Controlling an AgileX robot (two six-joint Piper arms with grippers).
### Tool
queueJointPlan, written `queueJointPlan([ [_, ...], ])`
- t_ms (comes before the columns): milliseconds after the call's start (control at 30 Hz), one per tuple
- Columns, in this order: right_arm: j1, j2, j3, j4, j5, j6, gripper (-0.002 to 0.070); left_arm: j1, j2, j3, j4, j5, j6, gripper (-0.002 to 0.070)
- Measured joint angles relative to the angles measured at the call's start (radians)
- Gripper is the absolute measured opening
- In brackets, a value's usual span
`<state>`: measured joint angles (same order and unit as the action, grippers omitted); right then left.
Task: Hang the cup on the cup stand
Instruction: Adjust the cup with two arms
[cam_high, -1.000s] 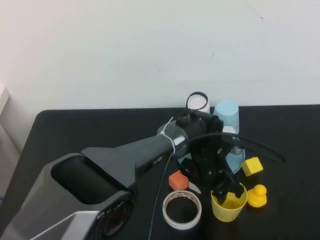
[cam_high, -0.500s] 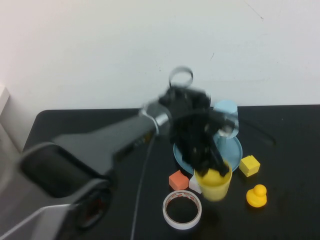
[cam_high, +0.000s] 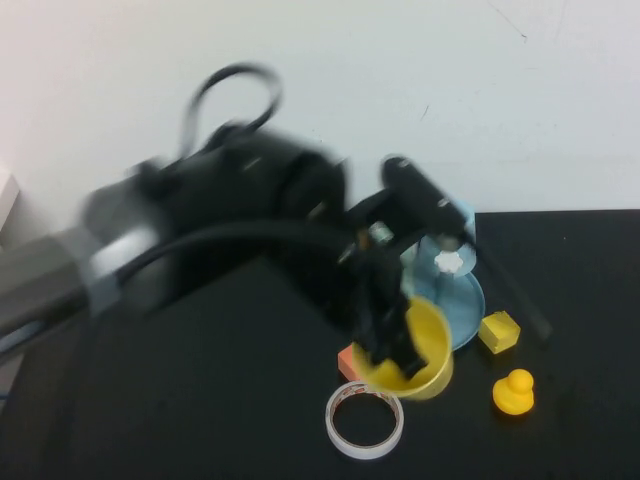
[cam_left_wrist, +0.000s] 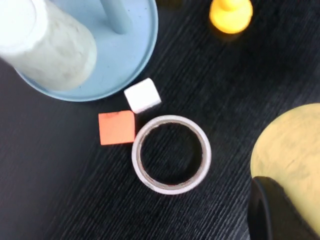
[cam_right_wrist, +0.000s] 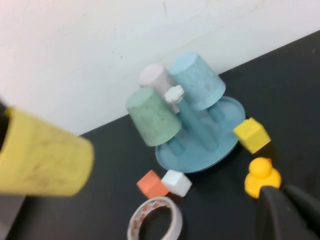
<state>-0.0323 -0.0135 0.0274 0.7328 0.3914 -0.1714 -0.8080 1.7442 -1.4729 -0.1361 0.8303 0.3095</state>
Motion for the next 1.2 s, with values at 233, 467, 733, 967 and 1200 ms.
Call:
queueJointPlan([
  [233, 0.000, 0.000, 0.000, 0.171, 0.042, -0.051, -0.0001, -0.008, -0.311, 0.442, 0.000, -0.465, 0.000, 0.0005],
  [467, 0.000, 0.003, 0.000, 0.573, 0.008, -0.243, -0.0001, -0.008, -0.448, 0.687, 0.020, -0.968, 0.014, 0.0005],
  [733, 0.000, 0.228, -0.007, 0.945, 0.096, -0.577, -0.0001, -0.008, -0.441, 0.711, 0.080, -1.435, 0.027, 0.0005],
  [967, 0.000, 0.549, -0.191, 0.955, 0.272, -0.611, 0.0151, -0.008, -0.350, 0.711, 0.106, -1.713, 0.085, 0.0004],
  [1200, 0.000, 0.937, -0.436, 0.955, 0.447, -0.573, 0.0624, -0.008, -0.240, 0.711, 0.180, -1.710, 0.100, 0.0005],
])
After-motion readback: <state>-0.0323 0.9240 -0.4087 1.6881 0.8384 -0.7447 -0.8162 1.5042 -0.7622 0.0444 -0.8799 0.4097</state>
